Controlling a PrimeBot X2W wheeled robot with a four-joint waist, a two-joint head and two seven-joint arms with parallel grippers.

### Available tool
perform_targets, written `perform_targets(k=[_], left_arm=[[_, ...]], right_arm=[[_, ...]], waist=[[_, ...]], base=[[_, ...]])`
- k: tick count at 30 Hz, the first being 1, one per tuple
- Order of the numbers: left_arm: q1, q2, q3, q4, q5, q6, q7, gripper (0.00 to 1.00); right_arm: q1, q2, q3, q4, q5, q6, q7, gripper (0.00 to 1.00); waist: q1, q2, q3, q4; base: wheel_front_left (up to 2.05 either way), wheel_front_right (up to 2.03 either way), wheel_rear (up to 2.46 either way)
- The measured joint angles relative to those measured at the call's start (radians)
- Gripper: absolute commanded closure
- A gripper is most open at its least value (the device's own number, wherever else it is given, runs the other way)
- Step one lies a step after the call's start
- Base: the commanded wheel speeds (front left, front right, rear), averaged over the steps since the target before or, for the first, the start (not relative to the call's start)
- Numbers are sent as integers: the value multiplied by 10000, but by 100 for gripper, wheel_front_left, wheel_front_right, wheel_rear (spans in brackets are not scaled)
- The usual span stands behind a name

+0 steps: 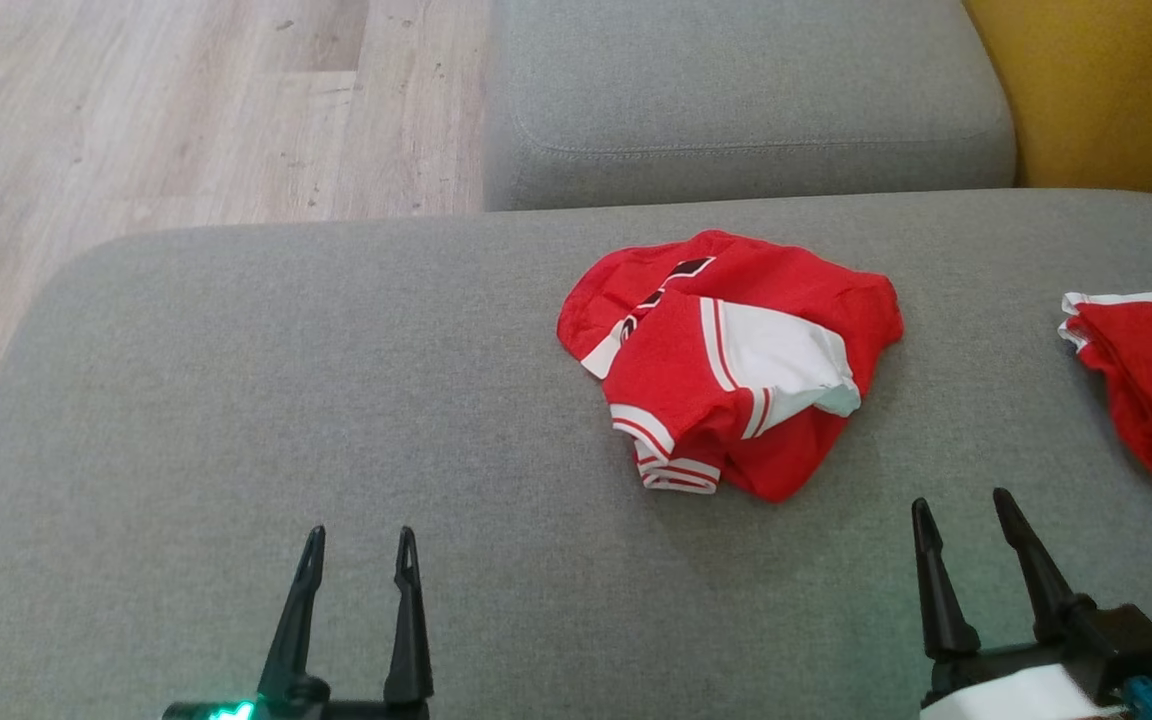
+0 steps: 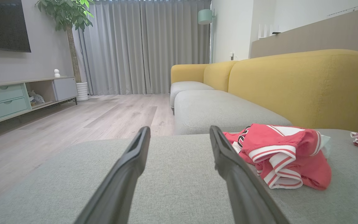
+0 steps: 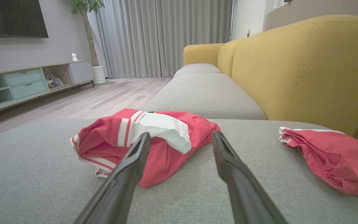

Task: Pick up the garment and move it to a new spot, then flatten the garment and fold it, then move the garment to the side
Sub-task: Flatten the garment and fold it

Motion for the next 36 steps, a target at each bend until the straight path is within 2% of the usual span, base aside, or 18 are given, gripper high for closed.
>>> perform_targets(k=[8,14,17,18,20,22,27,34,35,36], left_arm=[[-2,-4,-121,201,0,-36,0,0],[-374,-2,-848,1653,155,-600,2,0],[-1331,-4,-1540,2495,146,-1062,2,0],[-2085,-19,-1985,3022,144,-1287,2,0],[-2801,-46,-2368,3561,142,-1386,2,0],[-3442,-59,-2658,4056,146,-1340,2,0],[-4665,-63,-3020,4892,58,-915,2,0],[-5576,-107,-3185,5601,107,-585,0,0],[-5658,-105,-3172,5712,107,-560,0,20],[-5722,-104,-3145,5745,107,-508,0,76]], right_arm=[[-12,0,111,-19,77,0,0,0],[-68,2,322,-211,94,0,0,0],[-144,2,343,-280,188,0,0,0],[-249,0,430,-334,245,0,0,0],[-432,-6,514,-391,290,0,0,0],[-648,-19,560,-433,326,0,0,0],[-1055,-42,640,-477,357,0,0,0],[-1102,-77,681,-466,510,0,0,0],[-1107,-79,685,-464,510,0,0,0],[-1118,-81,690,-454,510,0,0,0]], waist=[[0,0,69,-119],[0,0,315,-455],[0,0,535,-702],[0,0,744,-863],[1,0,976,-1051],[3,0,1210,-1269],[3,0,1704,-1903],[2,0,2148,-2690],[2,0,2178,-2775],[2,-1,2197,-2856]], base=[[0,0,0],[0,0,0],[0,0,0],[0,0,0],[0,0,0],[0,0,0],[0,0,0],[0,0,0],[0,0,0],[0,0,0]])
